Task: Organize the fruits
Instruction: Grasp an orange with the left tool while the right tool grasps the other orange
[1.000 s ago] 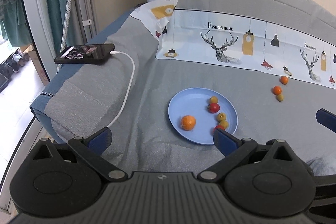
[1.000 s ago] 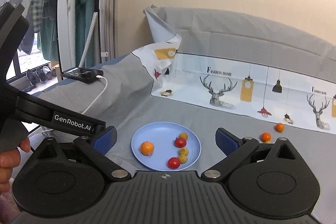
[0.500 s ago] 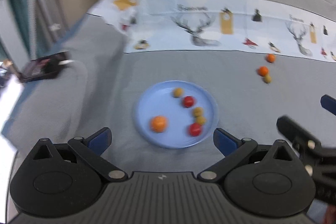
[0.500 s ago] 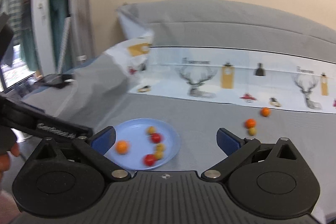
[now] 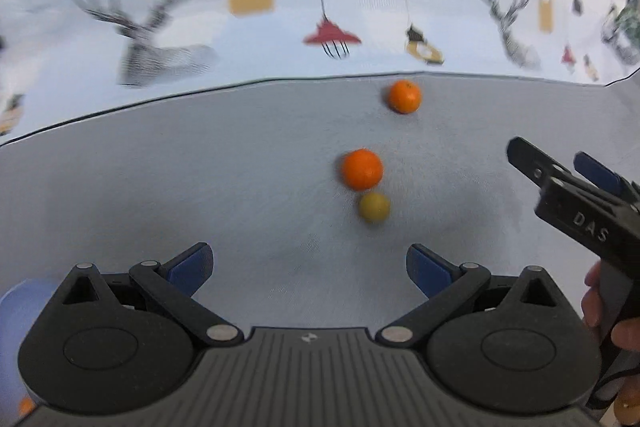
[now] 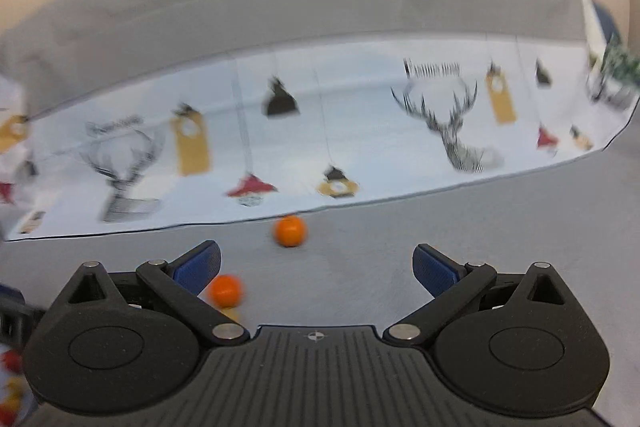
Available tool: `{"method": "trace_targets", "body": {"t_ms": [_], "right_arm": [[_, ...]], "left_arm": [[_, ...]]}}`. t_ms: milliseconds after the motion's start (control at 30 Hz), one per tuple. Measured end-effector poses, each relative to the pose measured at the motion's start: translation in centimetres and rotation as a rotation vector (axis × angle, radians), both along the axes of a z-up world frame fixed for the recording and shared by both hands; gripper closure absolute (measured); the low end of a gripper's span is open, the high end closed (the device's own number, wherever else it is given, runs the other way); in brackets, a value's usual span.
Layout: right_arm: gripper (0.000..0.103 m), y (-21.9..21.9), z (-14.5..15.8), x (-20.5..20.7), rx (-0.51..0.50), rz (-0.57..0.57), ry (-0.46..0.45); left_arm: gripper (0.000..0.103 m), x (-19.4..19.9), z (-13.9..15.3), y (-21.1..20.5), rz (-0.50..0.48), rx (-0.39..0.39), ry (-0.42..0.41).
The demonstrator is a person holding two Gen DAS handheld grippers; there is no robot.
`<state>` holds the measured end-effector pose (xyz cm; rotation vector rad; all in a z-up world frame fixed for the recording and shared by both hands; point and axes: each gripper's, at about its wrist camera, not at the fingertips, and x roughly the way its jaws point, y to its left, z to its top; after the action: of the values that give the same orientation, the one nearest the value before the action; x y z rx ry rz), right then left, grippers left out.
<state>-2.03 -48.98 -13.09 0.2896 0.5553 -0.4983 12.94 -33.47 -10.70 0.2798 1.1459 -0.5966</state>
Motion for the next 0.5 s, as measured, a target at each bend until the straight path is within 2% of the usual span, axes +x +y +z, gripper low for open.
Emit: {"method": "trace_targets", "body": {"t_ms": [100,267,367,433,500], "right_arm": [[0.001,-3.6,-3.6,4.0,0.055,0.033,0.045],[0.001,-6.6,-8.0,9.9,0.112,0.096,0.083],[0.001,-7.1,-9.7,12.7,0.125,0.135,0.098],[0.001,-6.5,-10.3,14.0,0.078,0.162,0.073],[0.001,-5.7,-10.8,15.3,0.008,0.183,0.096]], "left_arm": [[0.0,3.2,-3.4,-3.8,-0.01,0.022,0.045],[0.0,7.1,-7.5,-7.1,-0.013,0.056,0.106],[0.0,7.6,-8.4,-7.1,-0.035,0.063,0.063],[0.0,7.8,-8.3,-6.9,-0.037,0.051,0.044],[0.003,7.9,-8.1,-6.8,-0.023,0.039,0.041]]}}
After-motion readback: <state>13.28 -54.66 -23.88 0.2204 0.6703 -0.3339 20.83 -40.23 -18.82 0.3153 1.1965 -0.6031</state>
